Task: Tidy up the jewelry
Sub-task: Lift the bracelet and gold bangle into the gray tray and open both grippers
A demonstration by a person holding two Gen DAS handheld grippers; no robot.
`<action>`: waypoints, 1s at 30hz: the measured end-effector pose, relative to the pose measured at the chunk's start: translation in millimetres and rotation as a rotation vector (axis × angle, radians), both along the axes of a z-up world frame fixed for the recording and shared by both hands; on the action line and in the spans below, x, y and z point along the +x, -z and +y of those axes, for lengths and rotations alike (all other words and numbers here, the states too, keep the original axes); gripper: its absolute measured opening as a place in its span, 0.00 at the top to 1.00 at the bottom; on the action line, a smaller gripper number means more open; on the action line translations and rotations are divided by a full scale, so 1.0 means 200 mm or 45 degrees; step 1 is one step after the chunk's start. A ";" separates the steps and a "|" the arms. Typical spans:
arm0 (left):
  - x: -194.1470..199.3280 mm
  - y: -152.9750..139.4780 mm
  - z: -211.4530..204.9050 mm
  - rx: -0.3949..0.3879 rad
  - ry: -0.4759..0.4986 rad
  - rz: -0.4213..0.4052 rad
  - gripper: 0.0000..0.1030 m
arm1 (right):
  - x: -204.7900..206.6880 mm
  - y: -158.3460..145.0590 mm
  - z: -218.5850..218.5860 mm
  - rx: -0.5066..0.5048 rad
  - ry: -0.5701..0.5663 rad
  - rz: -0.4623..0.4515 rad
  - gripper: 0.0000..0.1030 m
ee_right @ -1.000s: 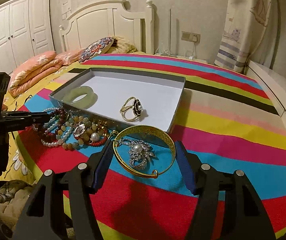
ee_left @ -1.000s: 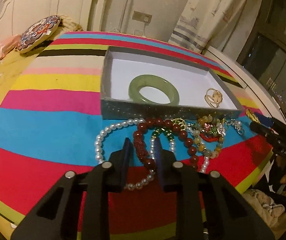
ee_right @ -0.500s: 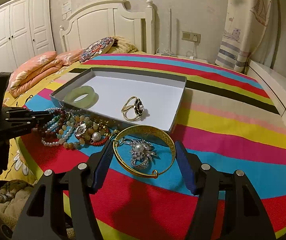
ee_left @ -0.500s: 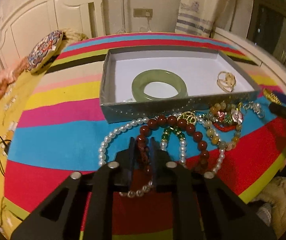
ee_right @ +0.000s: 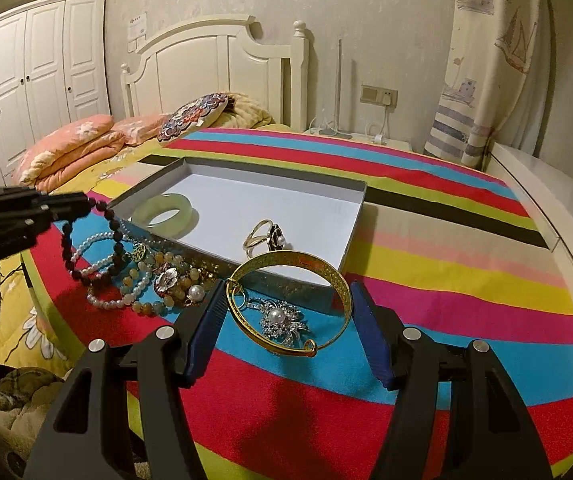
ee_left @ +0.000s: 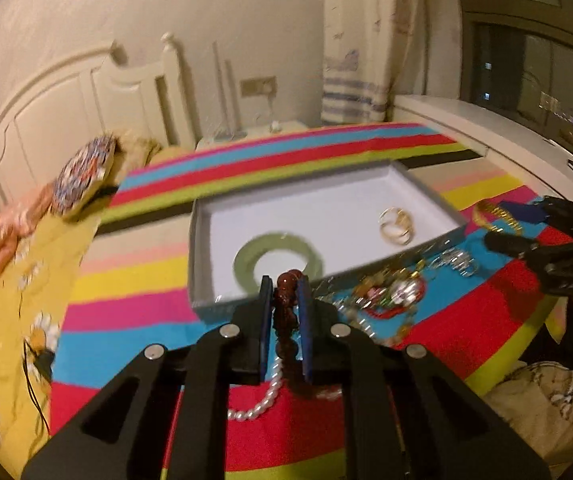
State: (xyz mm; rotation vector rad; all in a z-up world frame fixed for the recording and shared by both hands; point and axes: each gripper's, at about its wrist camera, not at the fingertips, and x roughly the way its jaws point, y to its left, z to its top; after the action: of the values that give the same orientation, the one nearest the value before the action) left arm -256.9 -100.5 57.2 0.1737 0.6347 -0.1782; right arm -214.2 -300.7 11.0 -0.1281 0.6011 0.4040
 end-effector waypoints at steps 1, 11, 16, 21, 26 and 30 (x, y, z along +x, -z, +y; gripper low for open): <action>-0.01 -0.02 -0.01 0.008 0.010 -0.013 0.89 | 0.00 -0.01 0.00 0.001 -0.001 -0.004 0.41; 0.04 -0.18 -0.18 0.116 0.100 -0.105 0.89 | 0.02 -0.02 0.00 -0.011 -0.005 -0.008 0.41; 0.14 -0.19 -0.23 0.131 0.133 -0.092 0.89 | 0.06 -0.02 0.02 -0.035 -0.009 0.001 0.41; 0.21 -0.20 -0.28 0.130 0.150 -0.087 0.88 | 0.11 -0.05 0.04 -0.038 -0.017 -0.007 0.41; 0.27 -0.20 -0.32 0.124 0.151 -0.092 0.88 | 0.18 -0.08 0.08 -0.041 -0.030 -0.015 0.41; 0.34 -0.20 -0.32 0.096 0.141 -0.073 0.88 | 0.26 -0.11 0.13 -0.053 -0.041 -0.013 0.41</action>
State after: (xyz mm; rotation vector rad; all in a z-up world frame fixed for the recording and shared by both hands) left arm -188.6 -164.3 96.5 0.2861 0.5752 -0.2556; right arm -162.4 -275.4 32.4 -0.1796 0.5984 0.4216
